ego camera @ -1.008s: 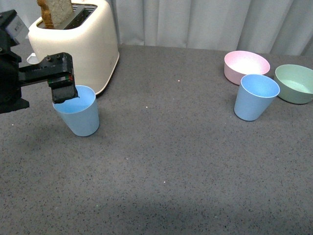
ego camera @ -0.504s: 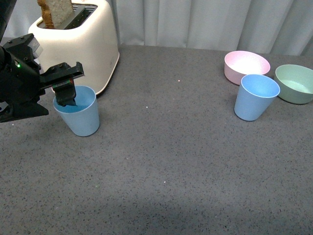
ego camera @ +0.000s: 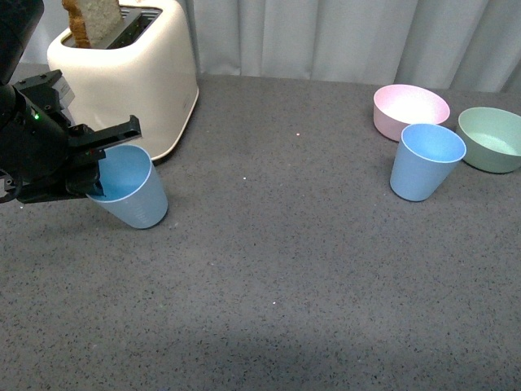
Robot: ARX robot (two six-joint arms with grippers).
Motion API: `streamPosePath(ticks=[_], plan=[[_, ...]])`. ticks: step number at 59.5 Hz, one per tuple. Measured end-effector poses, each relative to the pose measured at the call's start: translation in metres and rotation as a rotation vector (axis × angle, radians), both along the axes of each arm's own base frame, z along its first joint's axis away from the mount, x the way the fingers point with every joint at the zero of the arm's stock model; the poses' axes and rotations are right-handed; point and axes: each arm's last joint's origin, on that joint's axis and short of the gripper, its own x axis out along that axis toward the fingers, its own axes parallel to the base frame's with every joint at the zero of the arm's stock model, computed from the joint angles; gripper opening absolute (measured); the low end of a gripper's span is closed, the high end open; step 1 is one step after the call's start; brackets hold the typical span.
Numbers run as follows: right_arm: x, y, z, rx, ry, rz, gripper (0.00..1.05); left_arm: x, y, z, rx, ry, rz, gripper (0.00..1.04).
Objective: Stack blue cups with both arms
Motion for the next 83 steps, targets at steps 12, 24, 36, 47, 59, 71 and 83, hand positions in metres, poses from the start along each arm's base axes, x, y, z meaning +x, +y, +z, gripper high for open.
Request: streamPosePath(ticks=[12,24,36,47,59,71,83], plan=[[0.0,0.0,0.0,0.0,0.0,0.0,0.95,0.008,-0.029,0.015,-0.008,-0.03,-0.061,0.04],[0.0,0.0,0.0,0.0,0.0,0.0,0.95,0.021,-0.078,0.031,-0.005,-0.06,-0.142,0.04],[0.0,0.0,0.0,0.0,0.0,0.0,0.95,0.026,-0.129,0.032,-0.001,-0.054,-0.206,0.04],[0.0,0.0,0.0,0.0,0.0,0.0,0.95,0.031,-0.163,0.028,0.024,-0.043,-0.234,0.04],[0.0,0.0,0.0,0.0,0.0,0.0,0.95,0.04,-0.175,0.02,0.05,-0.025,-0.237,0.04],[0.0,0.0,0.0,0.0,0.0,0.0,0.95,0.043,-0.179,0.018,0.055,-0.016,-0.242,0.04],[0.0,0.0,0.0,0.0,0.0,0.0,0.95,0.044,-0.184,0.021,0.038,-0.019,-0.257,0.37]])
